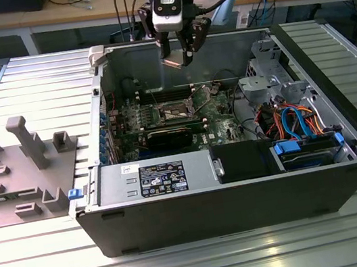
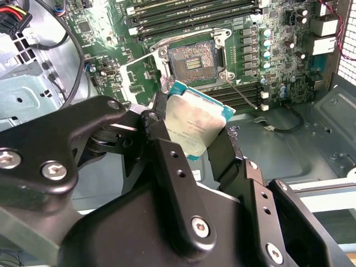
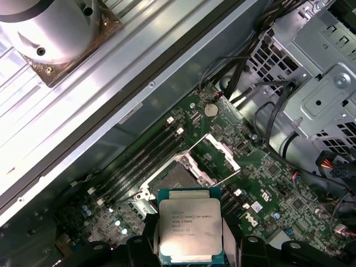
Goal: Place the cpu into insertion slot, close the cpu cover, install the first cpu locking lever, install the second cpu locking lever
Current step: 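Place the cpu into insertion slot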
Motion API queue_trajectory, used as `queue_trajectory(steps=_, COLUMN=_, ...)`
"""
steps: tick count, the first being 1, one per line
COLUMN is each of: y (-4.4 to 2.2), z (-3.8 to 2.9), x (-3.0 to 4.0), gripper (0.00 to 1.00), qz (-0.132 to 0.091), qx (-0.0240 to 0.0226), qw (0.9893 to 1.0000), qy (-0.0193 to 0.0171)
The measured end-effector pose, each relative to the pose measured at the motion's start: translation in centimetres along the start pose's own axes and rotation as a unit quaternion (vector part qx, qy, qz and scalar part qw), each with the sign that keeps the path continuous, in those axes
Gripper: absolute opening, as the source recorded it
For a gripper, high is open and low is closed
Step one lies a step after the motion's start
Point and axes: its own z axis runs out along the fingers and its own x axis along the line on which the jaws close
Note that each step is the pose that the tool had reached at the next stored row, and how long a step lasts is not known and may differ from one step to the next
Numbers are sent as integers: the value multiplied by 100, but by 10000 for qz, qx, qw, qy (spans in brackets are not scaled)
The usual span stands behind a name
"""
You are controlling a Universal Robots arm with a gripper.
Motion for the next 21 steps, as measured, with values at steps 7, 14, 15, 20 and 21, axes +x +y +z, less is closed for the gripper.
queue_trajectory(steps=7, y=0, z=0, x=0, gripper=54, qz=75, qx=-2, qw=10000, qy=-7)
queue_trajectory(steps=14, y=0, z=0, x=0, gripper=54, qz=143, qx=-2, qw=9999, qy=-13)
queue_trajectory(steps=15, y=0, z=1, x=0, gripper=54, qz=151, qx=-3, qw=9999, qy=-13)
queue_trajectory(steps=20, y=0, z=1, x=0, gripper=54, qz=190, qx=-4, qw=9998, qy=-17)
queue_trajectory(steps=21, y=0, z=1, x=0, gripper=54, qz=198, qx=-4, qw=9998, qy=-18)
